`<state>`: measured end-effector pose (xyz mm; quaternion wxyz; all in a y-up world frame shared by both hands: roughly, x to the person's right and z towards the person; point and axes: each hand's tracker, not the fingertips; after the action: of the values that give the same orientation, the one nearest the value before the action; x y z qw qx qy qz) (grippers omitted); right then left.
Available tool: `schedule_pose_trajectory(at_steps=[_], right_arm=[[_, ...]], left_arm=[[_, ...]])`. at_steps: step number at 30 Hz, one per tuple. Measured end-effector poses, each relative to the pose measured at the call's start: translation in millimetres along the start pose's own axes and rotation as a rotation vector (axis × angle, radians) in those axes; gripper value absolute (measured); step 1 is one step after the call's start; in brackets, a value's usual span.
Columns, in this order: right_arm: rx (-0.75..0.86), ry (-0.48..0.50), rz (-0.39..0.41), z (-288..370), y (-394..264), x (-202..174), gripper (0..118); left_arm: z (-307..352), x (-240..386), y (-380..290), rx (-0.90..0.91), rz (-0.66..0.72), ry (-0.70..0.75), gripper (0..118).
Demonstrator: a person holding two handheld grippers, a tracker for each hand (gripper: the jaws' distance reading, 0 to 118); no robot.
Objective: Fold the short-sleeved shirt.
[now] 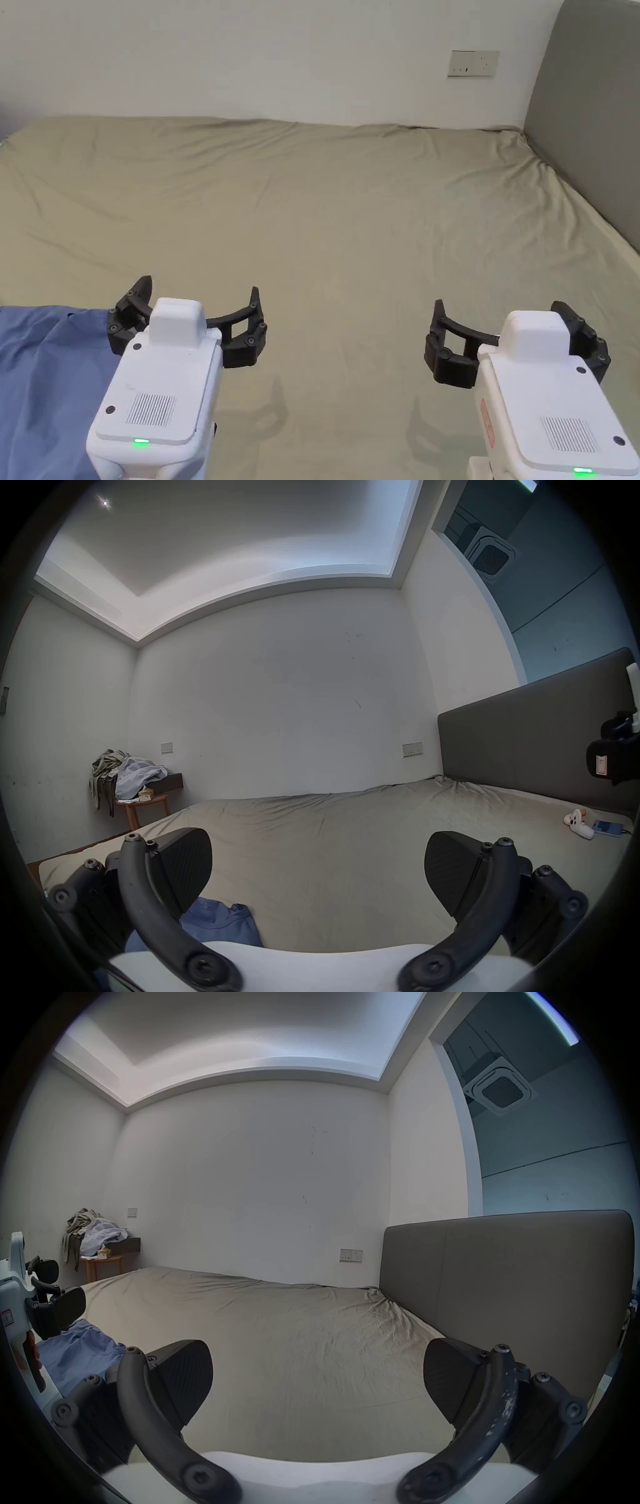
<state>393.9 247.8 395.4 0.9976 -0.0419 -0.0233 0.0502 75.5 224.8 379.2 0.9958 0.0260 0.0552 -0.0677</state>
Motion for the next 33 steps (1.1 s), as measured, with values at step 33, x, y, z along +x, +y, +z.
schedule_pose_trajectory(at_steps=[33], right_arm=[[0.009, -0.049, 0.021, 6, 47, -4, 118]], left_arm=[[-7, 6, 34, -0.01, 0.012, 0.049, 118]])
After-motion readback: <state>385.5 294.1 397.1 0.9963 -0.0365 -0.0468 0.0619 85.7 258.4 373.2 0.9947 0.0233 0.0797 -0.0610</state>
